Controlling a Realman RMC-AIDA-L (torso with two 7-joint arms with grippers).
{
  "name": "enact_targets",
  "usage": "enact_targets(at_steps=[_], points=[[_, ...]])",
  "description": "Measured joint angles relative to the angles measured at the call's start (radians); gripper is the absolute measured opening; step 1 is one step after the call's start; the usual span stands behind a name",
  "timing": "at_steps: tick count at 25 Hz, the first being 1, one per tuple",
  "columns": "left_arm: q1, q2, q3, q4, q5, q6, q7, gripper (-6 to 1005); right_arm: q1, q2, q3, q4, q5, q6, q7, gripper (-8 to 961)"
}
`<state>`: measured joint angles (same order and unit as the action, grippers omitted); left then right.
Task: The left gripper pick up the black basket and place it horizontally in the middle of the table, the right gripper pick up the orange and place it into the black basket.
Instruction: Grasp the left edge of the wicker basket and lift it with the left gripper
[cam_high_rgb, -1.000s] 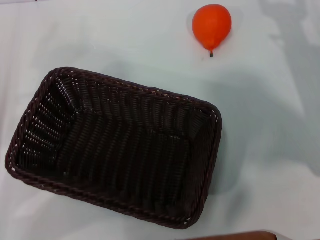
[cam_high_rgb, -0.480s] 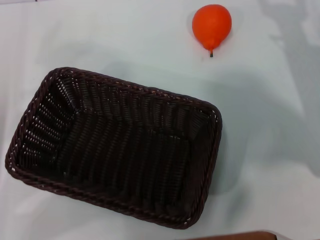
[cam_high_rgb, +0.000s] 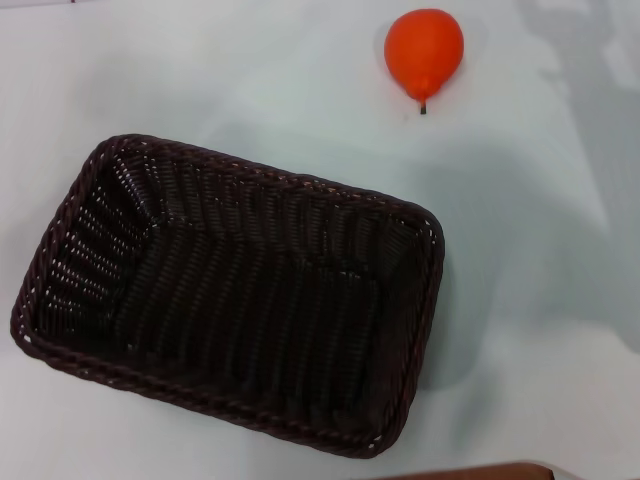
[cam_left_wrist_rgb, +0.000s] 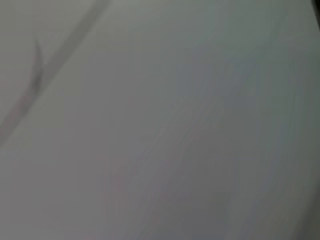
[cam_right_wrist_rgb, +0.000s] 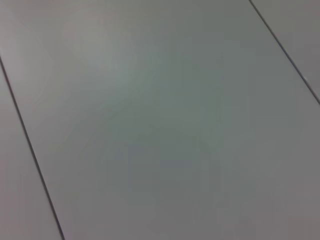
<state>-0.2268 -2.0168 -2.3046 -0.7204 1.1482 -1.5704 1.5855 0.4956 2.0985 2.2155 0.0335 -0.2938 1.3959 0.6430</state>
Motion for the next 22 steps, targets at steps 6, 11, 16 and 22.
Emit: enact_targets(at_steps=[6,11,16,22], points=[[-0.009,-0.002,0.001,-0.415,0.406,-0.003,-0.426,578,0.003,0.0,0.004,0.003,0.002,-0.021,0.001,925],[-0.009,-0.025,0.004,-0.614,0.625,-0.013,-0.602,551,0.003,0.0,0.006,0.006,0.002,-0.04,0.001,924],[-0.012,-0.05,0.006,-0.747,0.799,-0.026,-0.741,587,0.01,0.0,0.006,0.008,0.004,-0.064,0.001,924],[-0.029,-0.057,0.009,-0.831,0.925,-0.094,-0.858,687,0.016,-0.001,0.016,0.009,0.004,-0.075,0.001,924]])
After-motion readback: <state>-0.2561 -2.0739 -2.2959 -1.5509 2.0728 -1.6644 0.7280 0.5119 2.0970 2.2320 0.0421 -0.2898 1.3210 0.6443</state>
